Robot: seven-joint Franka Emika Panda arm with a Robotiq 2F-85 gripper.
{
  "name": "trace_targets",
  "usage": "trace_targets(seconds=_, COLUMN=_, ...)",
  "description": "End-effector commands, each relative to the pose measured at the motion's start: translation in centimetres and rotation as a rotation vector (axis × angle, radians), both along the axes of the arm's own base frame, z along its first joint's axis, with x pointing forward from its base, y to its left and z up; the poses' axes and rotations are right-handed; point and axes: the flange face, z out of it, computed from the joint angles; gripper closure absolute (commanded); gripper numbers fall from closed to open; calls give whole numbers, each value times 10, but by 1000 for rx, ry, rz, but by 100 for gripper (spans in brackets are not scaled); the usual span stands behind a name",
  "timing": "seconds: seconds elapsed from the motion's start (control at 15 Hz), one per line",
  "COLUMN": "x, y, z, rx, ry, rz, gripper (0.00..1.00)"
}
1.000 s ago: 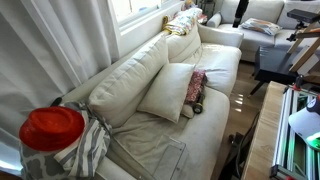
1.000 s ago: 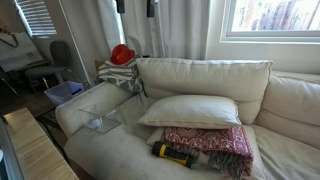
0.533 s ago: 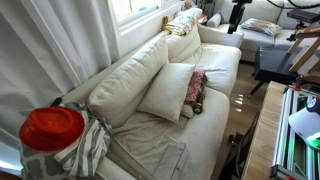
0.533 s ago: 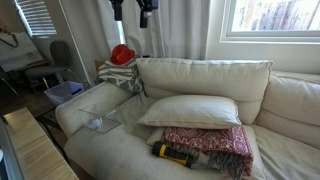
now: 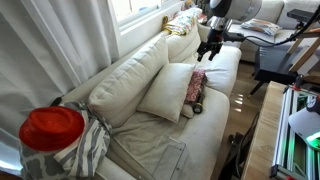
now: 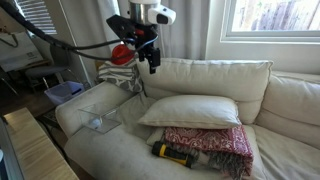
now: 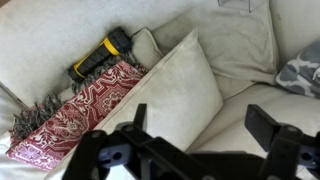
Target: Pick up the white pillow and place it on the left corner on the couch
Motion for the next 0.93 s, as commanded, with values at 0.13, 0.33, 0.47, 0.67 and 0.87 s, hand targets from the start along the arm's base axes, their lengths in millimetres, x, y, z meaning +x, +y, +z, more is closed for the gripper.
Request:
trace_targets(seconds=0.13, x=32, y=3, z=-79, rx=-11, ry=-73, rz=-123, gripper=0)
trace_targets(seconds=0.33, x=30, y=14, z=-76, rx=-2, ry=-70, rz=-78, gripper=0)
trace_targets(seconds=0.47, x=41, y=23, z=-92, rx=12, ry=-69, rz=-52, gripper=0)
trace_targets(seconds=0.67, x=46, y=24, z=-96, rx=14, ry=-70, rz=-48, gripper=0)
trace_targets(seconds=0.87, x=50, y=20, z=-105, rx=57, ry=-61, rz=-74, gripper=0)
